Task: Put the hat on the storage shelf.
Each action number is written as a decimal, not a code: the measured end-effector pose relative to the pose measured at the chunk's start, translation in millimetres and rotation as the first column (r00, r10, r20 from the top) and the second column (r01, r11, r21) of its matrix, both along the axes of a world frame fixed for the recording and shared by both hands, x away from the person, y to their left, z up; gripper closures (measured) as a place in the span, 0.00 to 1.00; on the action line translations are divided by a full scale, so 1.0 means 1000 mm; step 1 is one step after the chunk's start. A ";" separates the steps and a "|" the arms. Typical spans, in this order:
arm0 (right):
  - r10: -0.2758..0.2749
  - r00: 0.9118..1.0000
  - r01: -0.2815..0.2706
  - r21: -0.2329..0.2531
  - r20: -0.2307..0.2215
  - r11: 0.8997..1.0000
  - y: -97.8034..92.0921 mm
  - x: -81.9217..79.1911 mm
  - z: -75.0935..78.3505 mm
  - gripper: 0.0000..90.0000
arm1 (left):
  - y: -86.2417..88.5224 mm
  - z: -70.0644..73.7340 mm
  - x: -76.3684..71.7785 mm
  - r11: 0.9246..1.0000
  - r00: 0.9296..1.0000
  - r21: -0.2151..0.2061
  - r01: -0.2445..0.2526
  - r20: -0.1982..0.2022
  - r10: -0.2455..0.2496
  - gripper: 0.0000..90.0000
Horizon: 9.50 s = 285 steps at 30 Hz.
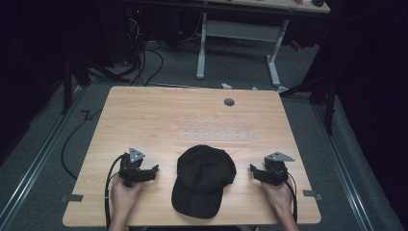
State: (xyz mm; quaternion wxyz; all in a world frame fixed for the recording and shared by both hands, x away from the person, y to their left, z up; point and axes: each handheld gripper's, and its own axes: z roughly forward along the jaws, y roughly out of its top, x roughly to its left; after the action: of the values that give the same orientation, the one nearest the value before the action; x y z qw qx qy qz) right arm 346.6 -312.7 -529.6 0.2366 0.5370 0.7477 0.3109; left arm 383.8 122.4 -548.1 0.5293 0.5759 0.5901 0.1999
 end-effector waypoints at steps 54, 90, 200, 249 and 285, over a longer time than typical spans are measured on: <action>0.228 0.974 -0.226 0.178 0.008 0.958 0.059 -0.001 0.022 0.54 | 0.000 0.000 0.000 1.000 1.000 -0.001 -0.011 0.003 0.011 0.20; 0.236 0.972 -0.236 0.012 -0.015 0.972 0.084 0.009 0.002 0.72 | 0.000 0.000 0.000 1.000 1.000 -0.002 -0.014 0.003 0.014 0.20; 0.426 0.849 -0.489 0.156 0.312 0.858 0.059 0.020 0.170 0.95 | -0.039 0.045 -0.027 0.931 0.949 -0.191 0.312 0.020 -0.314 0.14; 0.539 0.736 -0.651 0.210 0.409 0.730 0.081 0.032 0.183 0.95 | -0.084 0.087 -0.048 0.717 0.770 -0.309 0.625 0.095 -0.631 0.54; 0.470 0.821 -0.554 0.255 0.324 0.793 0.061 0.045 0.177 0.53 | -0.069 0.116 -0.064 0.733 0.783 -0.288 0.616 0.129 -0.608 0.77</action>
State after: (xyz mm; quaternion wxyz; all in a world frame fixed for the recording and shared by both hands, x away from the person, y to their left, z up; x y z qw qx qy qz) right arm 391.4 -251.6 -352.7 0.1370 0.3027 0.7659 0.5504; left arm 319.5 53.3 -432.1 0.6580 0.6431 0.3847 -0.0743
